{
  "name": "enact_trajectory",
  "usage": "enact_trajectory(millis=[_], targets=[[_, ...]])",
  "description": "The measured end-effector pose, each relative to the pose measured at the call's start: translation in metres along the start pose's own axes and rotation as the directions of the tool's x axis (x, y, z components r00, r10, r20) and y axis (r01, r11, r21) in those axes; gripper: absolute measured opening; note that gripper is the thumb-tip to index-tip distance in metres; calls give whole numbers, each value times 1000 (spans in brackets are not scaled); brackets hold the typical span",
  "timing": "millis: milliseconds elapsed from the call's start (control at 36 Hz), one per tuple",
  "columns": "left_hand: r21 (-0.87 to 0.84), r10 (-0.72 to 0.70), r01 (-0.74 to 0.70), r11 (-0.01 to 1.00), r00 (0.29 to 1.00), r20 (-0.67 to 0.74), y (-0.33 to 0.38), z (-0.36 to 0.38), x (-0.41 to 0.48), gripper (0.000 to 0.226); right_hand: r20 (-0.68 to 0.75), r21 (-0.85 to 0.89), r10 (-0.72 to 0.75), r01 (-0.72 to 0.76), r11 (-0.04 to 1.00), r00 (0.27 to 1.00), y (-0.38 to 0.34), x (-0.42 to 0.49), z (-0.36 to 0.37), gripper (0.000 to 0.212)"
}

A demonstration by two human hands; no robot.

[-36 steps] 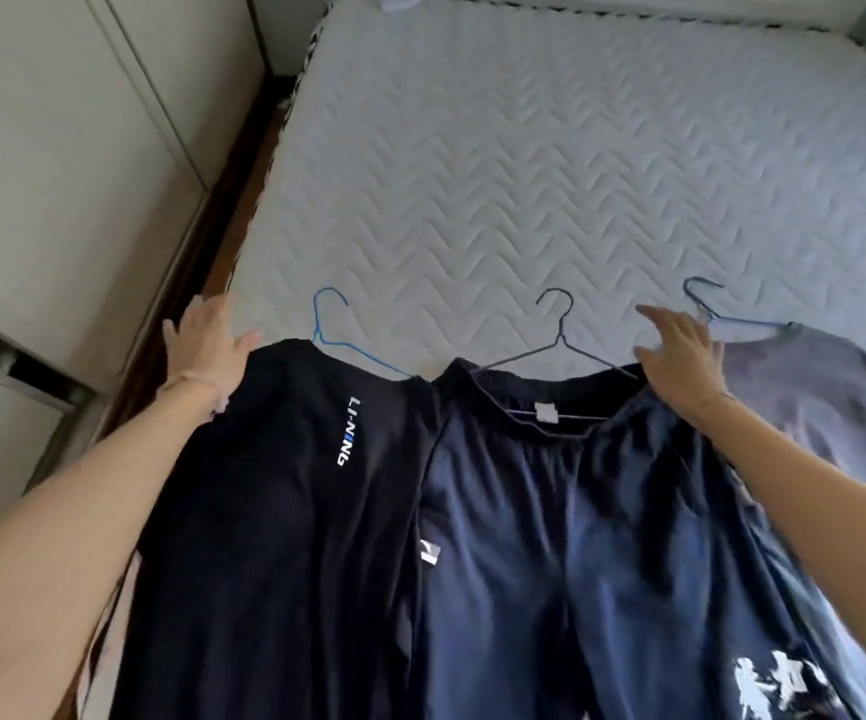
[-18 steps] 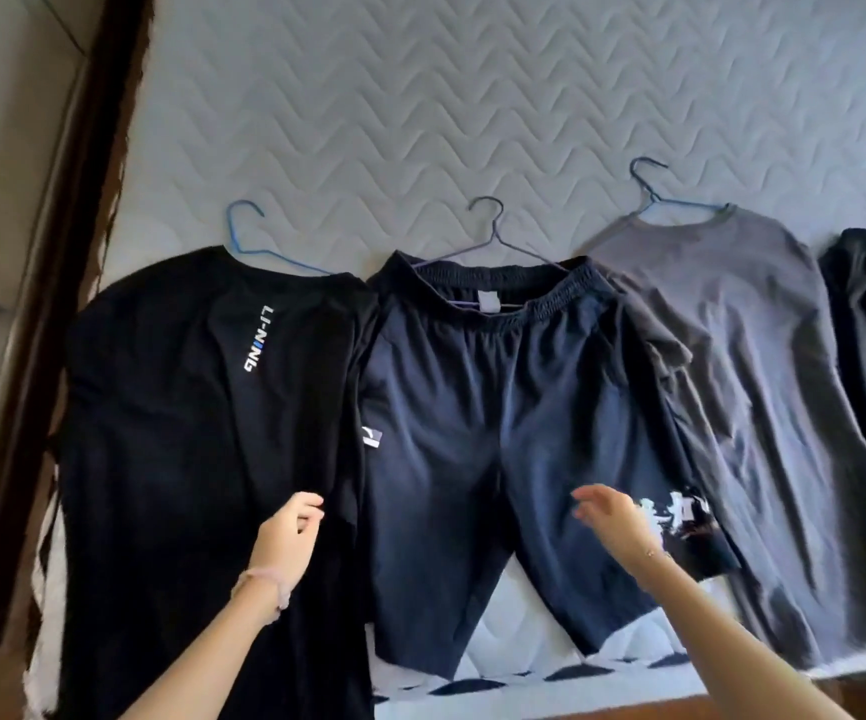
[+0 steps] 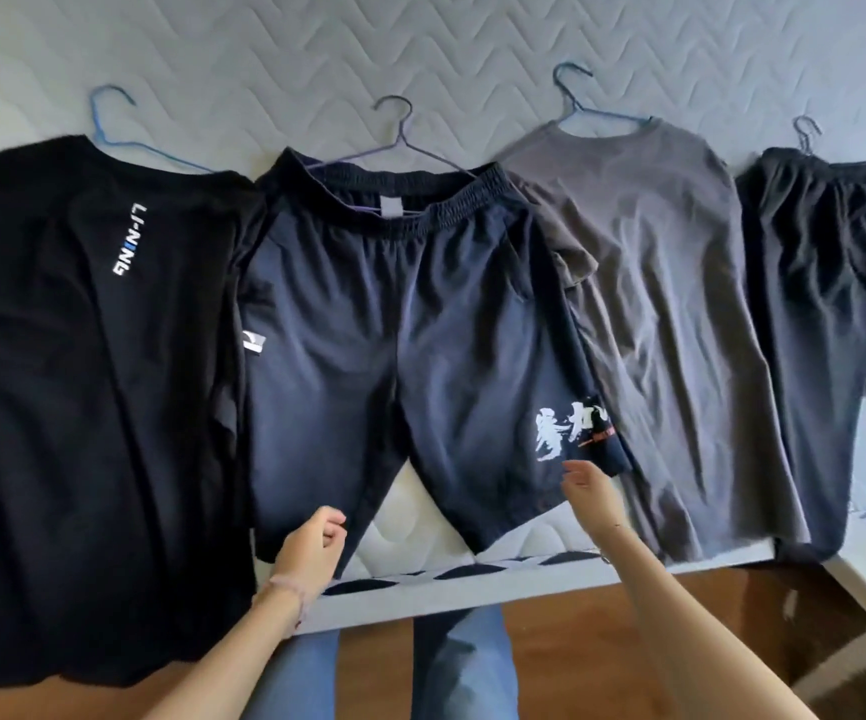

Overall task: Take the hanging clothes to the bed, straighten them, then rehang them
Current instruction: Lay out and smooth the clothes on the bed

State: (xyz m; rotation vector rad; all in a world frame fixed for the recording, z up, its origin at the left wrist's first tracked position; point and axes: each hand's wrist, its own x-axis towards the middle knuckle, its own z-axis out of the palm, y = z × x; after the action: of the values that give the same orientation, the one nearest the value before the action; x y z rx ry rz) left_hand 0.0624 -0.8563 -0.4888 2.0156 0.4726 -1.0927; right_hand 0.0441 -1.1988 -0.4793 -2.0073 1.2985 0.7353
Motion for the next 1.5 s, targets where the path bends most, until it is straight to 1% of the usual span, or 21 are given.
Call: enact_trajectory(millis=[139,222,278,333,389,500,556,583,611,667,750,806,861,917,1056,1194,1250,1306,1389,1444,1500], targets=[[-91,-63,67,994,997,54,36,55,14,19,-71,-69,-23,18,997,997,11,30,-36,56],[-225,-63,73,972,997,52,59,89,19,7,-37,-104,-58,54,993,998,21,54,-47,59],[-345,-89,87,935,996,9,71,108,22,15,-4,-136,-73,72,988,997,23,65,-52,60],[-466,-169,139,874,985,-22,78,124,21,16,1,-150,-80,80,986,997,25,75,-57,59],[-518,-250,194,833,967,-41,79,136,21,19,-7,-124,-96,94,988,995,27,85,-61,55],[-564,-309,248,788,951,-13,82,153,24,32,14,-29,-120,120,992,993,25,101,-69,38],[-586,-335,235,776,940,-66,84,164,25,41,44,7,-153,153,988,987,23,104,-74,27],[-587,-342,221,779,934,-103,87,167,24,42,77,-21,-177,179,984,981,23,106,-76,18],[-587,-348,207,783,927,-138,90,170,22,41,107,-60,-195,202,978,975,23,106,-77,15],[-602,-364,189,776,913,-182,94,175,17,36,121,-82,-218,229,970,968,27,107,-78,23],[-614,-357,167,771,913,-199,98,184,10,21,81,9,-235,235,972,969,30,105,-89,15],[-650,-349,166,741,923,-162,102,194,6,21,2,63,-250,249,966,968,36,102,-102,10],[-690,-342,182,701,934,-101,106,207,4,29,-65,72,-285,289,955,956,45,101,-116,10],[-706,-314,186,683,948,-55,108,222,5,29,-104,80,-299,307,948,949,51,102,-131,9],[-713,-264,214,668,964,42,131,254,0,25,-189,36,-215,225,974,958,60,119,-167,22],[-735,-211,278,619,960,186,144,277,-11,12,-231,-2,-144,147,989,962,64,133,-189,26],[-710,-186,304,636,953,240,143,280,-14,7,-239,9,-114,120,993,964,62,133,-191,28],[-649,-170,302,699,951,259,139,275,-21,6,-231,21,-78,85,996,970,58,130,-186,31],[-591,-181,249,767,968,174,123,251,-30,17,-252,8,-76,81,997,965,52,118,-169,45],[-547,-202,183,817,979,25,102,224,-33,32,-303,-33,-143,140,990,942,45,101,-153,46],[-504,-219,108,857,961,-167,79,190,-35,19,-311,-62,-241,234,970,919,37,79,-131,50]])
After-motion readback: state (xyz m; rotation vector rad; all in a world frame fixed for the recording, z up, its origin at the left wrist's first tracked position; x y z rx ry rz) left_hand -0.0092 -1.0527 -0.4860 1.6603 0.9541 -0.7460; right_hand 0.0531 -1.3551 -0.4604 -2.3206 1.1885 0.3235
